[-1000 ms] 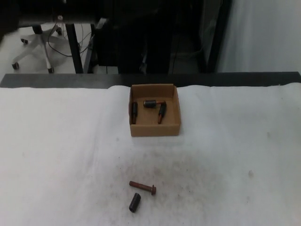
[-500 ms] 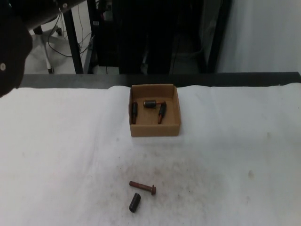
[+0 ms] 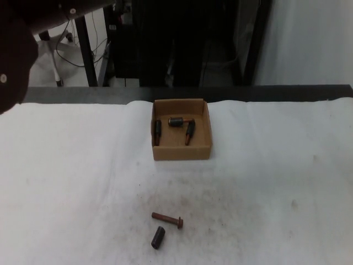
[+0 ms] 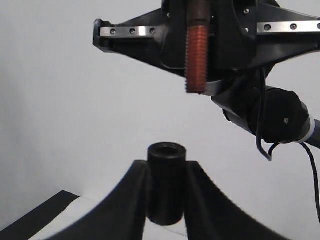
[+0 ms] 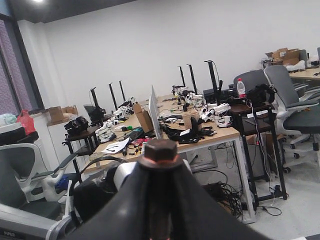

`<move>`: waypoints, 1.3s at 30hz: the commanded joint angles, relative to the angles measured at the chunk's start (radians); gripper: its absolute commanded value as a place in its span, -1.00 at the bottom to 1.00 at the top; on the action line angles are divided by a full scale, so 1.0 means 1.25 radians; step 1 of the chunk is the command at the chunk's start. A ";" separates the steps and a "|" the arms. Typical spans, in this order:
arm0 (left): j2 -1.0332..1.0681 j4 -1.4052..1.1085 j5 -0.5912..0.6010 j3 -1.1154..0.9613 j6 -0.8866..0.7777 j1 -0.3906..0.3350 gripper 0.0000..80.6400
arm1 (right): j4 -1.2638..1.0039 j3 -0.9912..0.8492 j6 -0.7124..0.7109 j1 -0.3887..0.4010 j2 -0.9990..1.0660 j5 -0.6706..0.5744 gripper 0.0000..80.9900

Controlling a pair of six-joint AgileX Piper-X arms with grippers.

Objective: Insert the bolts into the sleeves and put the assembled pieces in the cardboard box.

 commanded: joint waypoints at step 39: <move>-0.005 -0.015 0.055 -0.010 -0.049 0.047 -0.99 | 0.199 -0.002 -0.160 0.001 -0.011 -0.132 -0.98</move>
